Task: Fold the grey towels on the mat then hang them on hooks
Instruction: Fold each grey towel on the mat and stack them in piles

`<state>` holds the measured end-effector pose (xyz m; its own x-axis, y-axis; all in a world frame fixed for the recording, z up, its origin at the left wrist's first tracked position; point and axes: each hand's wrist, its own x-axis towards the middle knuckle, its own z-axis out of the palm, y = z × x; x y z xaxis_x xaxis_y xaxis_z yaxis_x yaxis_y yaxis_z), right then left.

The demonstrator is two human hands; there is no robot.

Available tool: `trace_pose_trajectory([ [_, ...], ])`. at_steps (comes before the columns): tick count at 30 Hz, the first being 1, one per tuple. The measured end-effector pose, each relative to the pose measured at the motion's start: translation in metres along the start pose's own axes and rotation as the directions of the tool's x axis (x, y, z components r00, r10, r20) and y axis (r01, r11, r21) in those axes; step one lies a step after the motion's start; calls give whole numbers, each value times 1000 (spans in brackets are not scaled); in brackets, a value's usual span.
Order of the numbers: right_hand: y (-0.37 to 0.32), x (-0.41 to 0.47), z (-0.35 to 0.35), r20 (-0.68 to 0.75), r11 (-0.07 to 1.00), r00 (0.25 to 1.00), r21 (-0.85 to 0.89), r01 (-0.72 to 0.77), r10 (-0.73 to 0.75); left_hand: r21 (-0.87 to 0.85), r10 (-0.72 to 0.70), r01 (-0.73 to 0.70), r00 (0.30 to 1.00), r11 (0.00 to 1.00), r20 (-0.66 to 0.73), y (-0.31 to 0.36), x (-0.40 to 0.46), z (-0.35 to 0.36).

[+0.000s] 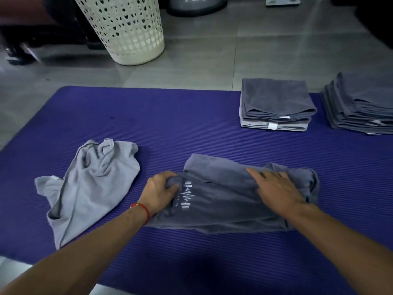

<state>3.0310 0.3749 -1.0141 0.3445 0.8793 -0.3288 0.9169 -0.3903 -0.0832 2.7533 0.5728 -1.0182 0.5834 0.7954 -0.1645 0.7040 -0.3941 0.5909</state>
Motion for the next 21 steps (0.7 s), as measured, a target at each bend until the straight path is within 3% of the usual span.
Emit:
trace_pose_trajectory([
  [2, 11, -2, -9, -56, 956, 995, 284, -67, 86, 120, 105, -101, 994, 988, -26, -1, 1, -2],
  [4, 26, -7, -23, -70, 832, 955, 513, -212, 287, 298, 54, -49, 998, 953, -8, -9, 5, -10],
  [6, 47, -14, -35, -46, 720, 895, 613, -325, 444, 535, -50, 43, 999, 844, 0, -17, 8, -11],
  [7, 56, -18, -39, -27, 693, 878, 626, -357, 477, 630, -4, 14, 1000, 776, -17, -18, 7, -8],
  [9, 69, -27, -45, -5, 692, 862, 599, -404, 507, 652, 233, -186, 972, 735, 15, -6, 5, 2],
  [11, 80, -33, -44, 14, 707, 858, 560, -432, 513, 466, 370, -385, 920, 797, 126, 18, 10, 19],
  [13, 84, -36, -36, 29, 747, 866, 492, -447, 499, 265, 379, -429, 899, 864, 221, 51, 27, 42],
  [16, 73, -39, -29, 3, 860, 886, 241, -450, 463, 61, 347, -393, 866, 918, 360, 95, 48, 75],
  [18, 61, -42, -25, -138, 940, 930, 43, -339, 342, 106, 308, -399, 829, 911, 467, 109, 50, 91],
  [19, 55, -42, -22, -235, 971, 943, 2, -240, 234, 186, 282, -412, 829, 892, 484, 112, 46, 97],
  [21, 38, -41, -25, -254, 995, 962, 19, -100, 101, 300, 319, -478, 833, 825, 451, 110, 30, 104],
])
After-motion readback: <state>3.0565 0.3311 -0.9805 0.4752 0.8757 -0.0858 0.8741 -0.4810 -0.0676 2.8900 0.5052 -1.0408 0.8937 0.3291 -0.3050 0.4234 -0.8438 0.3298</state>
